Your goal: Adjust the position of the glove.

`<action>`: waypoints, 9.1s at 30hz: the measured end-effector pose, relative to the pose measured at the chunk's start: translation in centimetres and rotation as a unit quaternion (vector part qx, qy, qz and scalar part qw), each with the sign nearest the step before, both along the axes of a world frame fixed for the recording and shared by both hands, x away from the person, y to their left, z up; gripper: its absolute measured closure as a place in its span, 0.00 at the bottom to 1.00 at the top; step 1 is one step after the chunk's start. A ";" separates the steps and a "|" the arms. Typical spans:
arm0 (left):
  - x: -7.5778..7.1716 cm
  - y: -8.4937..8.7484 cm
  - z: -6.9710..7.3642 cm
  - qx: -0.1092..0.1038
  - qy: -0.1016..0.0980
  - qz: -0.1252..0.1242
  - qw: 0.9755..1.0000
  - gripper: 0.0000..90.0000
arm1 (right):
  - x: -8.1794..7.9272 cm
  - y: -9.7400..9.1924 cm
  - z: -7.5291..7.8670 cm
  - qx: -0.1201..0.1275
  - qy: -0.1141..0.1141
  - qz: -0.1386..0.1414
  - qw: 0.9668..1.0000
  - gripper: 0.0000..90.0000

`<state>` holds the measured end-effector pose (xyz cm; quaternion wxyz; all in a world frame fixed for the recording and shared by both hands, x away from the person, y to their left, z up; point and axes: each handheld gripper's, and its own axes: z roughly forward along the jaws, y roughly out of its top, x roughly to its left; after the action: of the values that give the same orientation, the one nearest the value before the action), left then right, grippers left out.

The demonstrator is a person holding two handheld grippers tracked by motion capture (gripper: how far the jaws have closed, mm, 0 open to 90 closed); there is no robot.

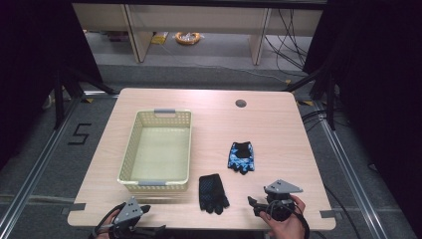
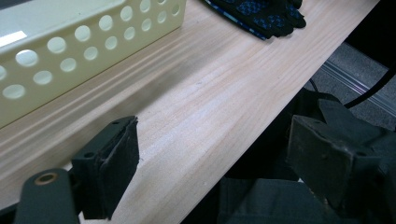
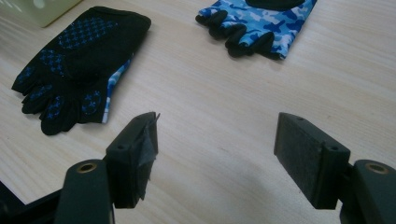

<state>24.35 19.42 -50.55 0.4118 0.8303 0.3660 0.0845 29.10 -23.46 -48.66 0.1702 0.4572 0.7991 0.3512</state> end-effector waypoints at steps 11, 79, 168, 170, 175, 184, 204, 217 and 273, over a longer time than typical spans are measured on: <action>0.0 0.0 0.0 0.003 -0.015 0.000 1.000 0.18 | 0.0 0.1 0.0 0.002 -0.007 0.005 1.000 0.38; 0.0 -0.2 0.0 -0.017 -0.015 0.004 1.000 0.18 | 5.7 11.0 -1.9 -0.023 0.043 0.069 0.996 0.67; 0.0 -1.3 0.0 -0.020 -0.011 -0.003 1.000 0.18 | 15.4 2.8 0.0 -0.100 0.000 0.167 0.981 0.61; 0.0 -1.3 0.1 -0.020 -0.011 -0.002 1.000 0.18 | 15.6 3.1 -0.1 -0.097 0.003 0.166 0.981 0.61; 0.0 -1.3 0.0 -0.021 -0.011 -0.003 1.000 0.18 | 15.9 3.7 0.0 -0.065 0.041 0.114 0.991 0.60; 0.1 -1.1 0.1 -0.015 -0.007 -0.004 1.000 0.18 | 16.0 5.3 -0.4 -0.006 0.084 0.013 0.996 0.59; 0.0 -0.8 0.4 -0.005 -0.017 -0.012 1.000 0.18 | 15.6 7.4 -1.3 -0.053 0.049 0.001 0.997 0.84; 0.0 -0.6 0.4 -0.007 -0.006 -0.005 1.000 0.18 | 15.4 6.0 -0.9 -0.045 0.037 0.071 0.996 0.93; 0.1 -1.0 0.1 -0.015 0.002 -0.002 1.000 0.18 | 3.0 8.6 4.6 -0.047 -0.079 0.395 0.914 0.93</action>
<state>24.50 18.44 -50.45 0.4235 0.8249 0.3665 0.0766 32.07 -14.85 -44.10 0.1014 0.0663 0.9141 0.3870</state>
